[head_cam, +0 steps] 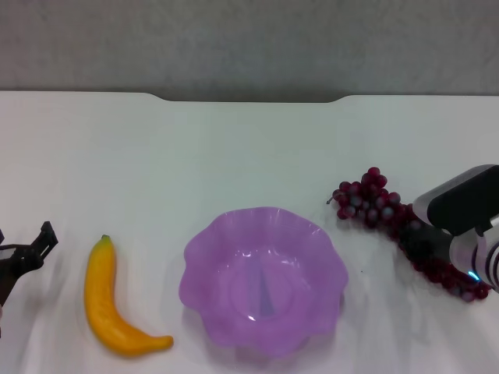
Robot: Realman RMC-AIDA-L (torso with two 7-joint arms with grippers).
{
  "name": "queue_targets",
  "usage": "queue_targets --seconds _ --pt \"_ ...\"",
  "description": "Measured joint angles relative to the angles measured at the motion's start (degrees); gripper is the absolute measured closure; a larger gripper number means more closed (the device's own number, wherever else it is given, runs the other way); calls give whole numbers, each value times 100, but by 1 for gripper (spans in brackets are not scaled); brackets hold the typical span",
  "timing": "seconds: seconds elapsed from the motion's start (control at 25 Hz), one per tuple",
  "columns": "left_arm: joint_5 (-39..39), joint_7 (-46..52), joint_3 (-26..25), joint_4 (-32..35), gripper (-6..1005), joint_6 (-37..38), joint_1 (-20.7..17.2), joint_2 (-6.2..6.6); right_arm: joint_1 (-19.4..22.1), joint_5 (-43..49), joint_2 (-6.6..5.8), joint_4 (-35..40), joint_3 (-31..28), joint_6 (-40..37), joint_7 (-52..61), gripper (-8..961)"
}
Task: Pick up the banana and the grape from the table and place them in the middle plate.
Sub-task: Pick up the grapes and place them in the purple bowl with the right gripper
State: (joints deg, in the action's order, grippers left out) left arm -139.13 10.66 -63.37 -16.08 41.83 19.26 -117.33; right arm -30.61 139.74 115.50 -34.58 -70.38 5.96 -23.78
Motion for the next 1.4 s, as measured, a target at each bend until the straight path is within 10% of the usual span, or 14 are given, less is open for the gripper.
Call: queue_targets --seconds 1.4 --pt "0 6 0 -19 191 0 -18 -1 88 -233 -3 36 572 -859 62 727"
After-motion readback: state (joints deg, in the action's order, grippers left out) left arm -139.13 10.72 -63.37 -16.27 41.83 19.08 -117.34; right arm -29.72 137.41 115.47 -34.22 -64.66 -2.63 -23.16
